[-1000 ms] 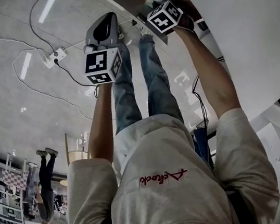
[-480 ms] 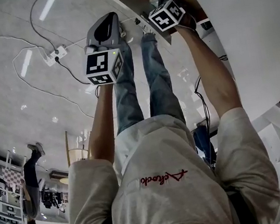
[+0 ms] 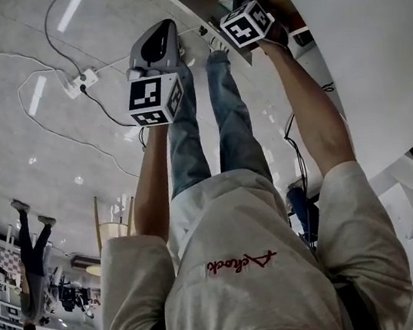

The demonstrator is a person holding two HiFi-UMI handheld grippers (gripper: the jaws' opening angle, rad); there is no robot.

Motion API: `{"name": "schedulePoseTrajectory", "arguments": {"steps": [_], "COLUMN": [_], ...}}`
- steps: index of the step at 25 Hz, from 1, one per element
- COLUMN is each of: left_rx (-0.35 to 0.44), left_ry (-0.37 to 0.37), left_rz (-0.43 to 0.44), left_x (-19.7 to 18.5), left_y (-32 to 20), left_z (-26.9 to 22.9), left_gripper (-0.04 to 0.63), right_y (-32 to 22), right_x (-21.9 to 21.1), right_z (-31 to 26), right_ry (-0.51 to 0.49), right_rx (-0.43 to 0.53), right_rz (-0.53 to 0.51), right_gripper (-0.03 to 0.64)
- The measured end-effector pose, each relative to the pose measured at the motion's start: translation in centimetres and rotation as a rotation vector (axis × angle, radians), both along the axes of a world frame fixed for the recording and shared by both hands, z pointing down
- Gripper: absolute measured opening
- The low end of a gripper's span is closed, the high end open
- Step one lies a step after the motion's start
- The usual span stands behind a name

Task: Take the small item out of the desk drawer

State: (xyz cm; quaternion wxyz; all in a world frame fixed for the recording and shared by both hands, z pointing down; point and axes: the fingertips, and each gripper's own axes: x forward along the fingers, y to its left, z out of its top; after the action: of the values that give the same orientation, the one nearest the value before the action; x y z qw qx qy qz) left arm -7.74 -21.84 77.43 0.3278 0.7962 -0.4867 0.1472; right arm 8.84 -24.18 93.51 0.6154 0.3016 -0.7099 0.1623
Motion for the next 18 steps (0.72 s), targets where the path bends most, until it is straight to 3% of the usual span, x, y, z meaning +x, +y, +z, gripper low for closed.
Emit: {"name": "schedulePoseTrajectory", "arguments": {"steps": [18], "left_rx": [0.08], "left_ry": [0.019], "left_rz": [-0.013], "left_x": [-0.7], "left_y": [-0.7], "left_z": [-6.2], "left_gripper": [0.009], "right_y": [-0.8], "right_x": [-2.5], "right_z": [-9.3], "right_ry": [-0.082], "right_rx": [0.172], "right_rz": [0.059], "right_gripper": [0.011]}}
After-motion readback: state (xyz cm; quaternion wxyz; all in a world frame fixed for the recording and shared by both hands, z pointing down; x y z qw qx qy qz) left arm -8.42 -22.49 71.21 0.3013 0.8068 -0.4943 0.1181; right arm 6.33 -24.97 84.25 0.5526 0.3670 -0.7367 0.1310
